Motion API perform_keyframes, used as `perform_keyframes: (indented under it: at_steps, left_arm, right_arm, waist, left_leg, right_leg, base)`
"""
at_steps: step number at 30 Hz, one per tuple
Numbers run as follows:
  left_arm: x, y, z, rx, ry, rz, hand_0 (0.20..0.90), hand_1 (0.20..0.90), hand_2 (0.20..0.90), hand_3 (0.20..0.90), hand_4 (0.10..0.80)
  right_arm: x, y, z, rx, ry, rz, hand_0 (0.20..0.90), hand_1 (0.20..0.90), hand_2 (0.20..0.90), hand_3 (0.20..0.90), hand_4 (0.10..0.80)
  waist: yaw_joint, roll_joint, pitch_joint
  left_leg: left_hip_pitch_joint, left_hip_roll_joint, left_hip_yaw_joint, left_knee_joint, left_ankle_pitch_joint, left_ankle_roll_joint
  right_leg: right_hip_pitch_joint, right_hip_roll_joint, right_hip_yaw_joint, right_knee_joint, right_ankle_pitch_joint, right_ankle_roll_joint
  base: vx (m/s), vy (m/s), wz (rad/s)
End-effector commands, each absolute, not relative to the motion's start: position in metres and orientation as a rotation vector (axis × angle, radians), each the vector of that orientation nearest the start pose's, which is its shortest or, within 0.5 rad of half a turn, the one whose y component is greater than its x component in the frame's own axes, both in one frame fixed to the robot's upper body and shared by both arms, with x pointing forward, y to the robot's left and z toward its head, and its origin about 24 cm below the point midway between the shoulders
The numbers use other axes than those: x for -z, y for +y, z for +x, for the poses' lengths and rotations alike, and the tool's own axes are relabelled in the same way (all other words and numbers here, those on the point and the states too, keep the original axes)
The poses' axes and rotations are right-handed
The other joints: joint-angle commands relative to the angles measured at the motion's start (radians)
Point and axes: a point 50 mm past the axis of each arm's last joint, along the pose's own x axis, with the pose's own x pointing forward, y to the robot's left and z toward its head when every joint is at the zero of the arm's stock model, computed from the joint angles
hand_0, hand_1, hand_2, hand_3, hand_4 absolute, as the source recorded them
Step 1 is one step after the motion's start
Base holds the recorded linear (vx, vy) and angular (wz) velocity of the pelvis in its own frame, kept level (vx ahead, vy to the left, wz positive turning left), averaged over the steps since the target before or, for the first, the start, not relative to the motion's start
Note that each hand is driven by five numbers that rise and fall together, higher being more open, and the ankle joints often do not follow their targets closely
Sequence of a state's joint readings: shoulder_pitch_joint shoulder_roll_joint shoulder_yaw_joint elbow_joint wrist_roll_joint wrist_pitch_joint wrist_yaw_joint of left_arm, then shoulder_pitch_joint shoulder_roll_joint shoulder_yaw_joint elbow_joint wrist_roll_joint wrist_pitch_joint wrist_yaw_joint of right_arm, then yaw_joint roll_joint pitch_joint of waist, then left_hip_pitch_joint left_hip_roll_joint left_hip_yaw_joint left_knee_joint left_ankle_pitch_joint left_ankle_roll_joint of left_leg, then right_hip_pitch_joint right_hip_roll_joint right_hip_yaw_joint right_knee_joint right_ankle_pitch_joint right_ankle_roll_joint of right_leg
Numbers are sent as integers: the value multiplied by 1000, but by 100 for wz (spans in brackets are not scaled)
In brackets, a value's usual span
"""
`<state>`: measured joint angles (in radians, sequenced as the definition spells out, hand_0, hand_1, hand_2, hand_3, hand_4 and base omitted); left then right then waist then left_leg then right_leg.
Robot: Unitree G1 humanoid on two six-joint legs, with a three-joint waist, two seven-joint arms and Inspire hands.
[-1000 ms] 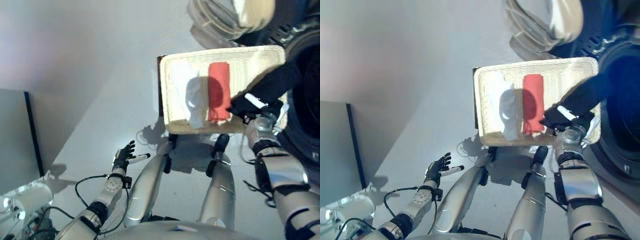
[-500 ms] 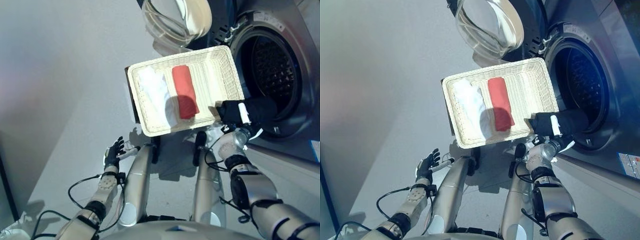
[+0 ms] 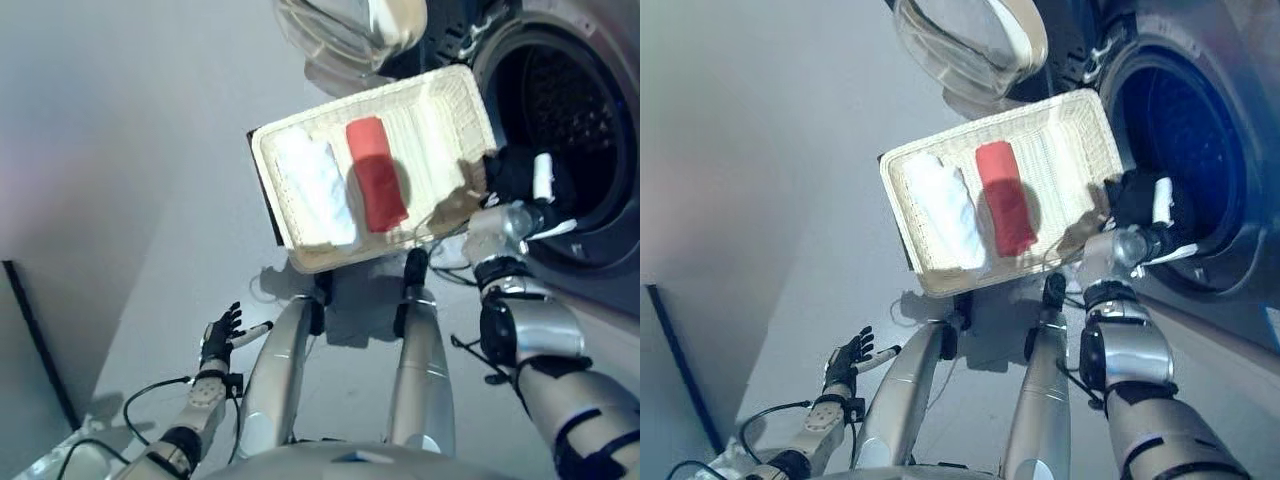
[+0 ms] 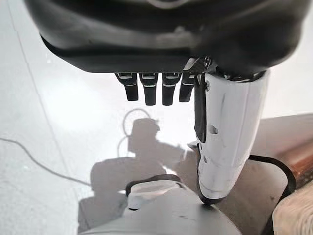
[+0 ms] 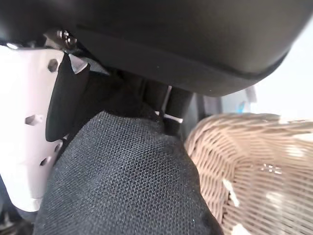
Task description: Pick up the clothes and place them into the washing machine
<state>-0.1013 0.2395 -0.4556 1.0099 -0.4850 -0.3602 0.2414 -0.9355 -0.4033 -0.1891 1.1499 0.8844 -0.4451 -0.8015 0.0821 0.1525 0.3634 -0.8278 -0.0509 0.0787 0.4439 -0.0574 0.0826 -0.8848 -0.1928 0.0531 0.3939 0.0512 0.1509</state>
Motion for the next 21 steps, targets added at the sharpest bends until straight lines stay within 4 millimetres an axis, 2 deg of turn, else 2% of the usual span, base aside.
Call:
perform_keyframes:
  at_steps: [1, 6, 10, 13, 15, 16, 17, 21]
  left_arm:
    - [117, 190, 178, -216, 601, 72, 900, 900, 900, 900, 800]
    - [117, 191, 178, -220, 602, 71, 900, 900, 900, 900, 800]
    - [116, 187, 180, -219, 593, 52, 900, 900, 900, 900, 800]
    - [117, 186, 179, -208, 606, 58, 900, 900, 900, 900, 800]
    - [118, 187, 178, -212, 613, 58, 900, 900, 900, 900, 800]
    - [119, 188, 178, -216, 625, 57, 900, 900, 900, 900, 800]
    - [120, 188, 177, -216, 625, 58, 900, 900, 900, 900, 800]
    - [122, 191, 176, -233, 649, 70, 900, 900, 900, 900, 800]
  right_arm:
    - [-283, -392, 305, 1224, -795, 459, 200, 200, 200, 200, 300]
    - [-308, -385, 308, 1160, -828, 393, 200, 200, 200, 200, 300]
    - [-308, -385, 309, 1151, -827, 401, 200, 200, 200, 200, 300]
    - [-301, -381, 315, 1130, -789, 397, 200, 200, 200, 200, 300]
    - [-289, -378, 321, 1121, -748, 405, 200, 200, 200, 200, 300]
    - [-271, -378, 324, 1123, -694, 419, 200, 200, 200, 200, 300]
    - [-270, -378, 324, 1123, -693, 420, 200, 200, 200, 200, 300]
    - [-211, -364, 335, 1104, -550, 539, 200, 200, 200, 200, 300]
  waist:
    - [18, 58, -22]
    - [30, 59, -27]
    - [26, 68, -38]
    - [26, 69, -48]
    - [24, 64, -52]
    - [26, 55, -52]
    - [25, 55, -51]
    - [21, 20, -39]
  left_leg:
    - [42, 22, -51, -89, 15, -86]
    - [75, 24, -56, -177, 59, -96]
    - [106, 15, -66, -222, 81, -109]
    - [133, 12, -75, -255, 100, -117]
    - [158, 11, -84, -271, 110, -123]
    - [178, 13, -96, -284, 116, -124]
    - [181, 12, -97, -286, 117, -125]
    - [205, 14, -112, -276, 114, -123]
  right_leg:
    - [99, 79, -67, -27, -64, -98]
    - [111, 75, -64, -81, -35, -88]
    - [138, 68, -78, -103, -30, -86]
    - [169, 66, -91, -120, -27, -85]
    - [209, 57, -112, -142, -22, -81]
    - [241, 55, -127, -160, -20, -79]
    - [245, 55, -129, -162, -20, -79]
    - [294, 53, -150, -174, -18, -81]
  base:
    - [27, 40, -5]
    - [22, -2, -14]
    - [35, -24, 8]
    - [37, -39, 14]
    - [39, -74, 21]
    - [30, -57, 22]
    - [29, -76, 20]
    - [16, -58, 19]
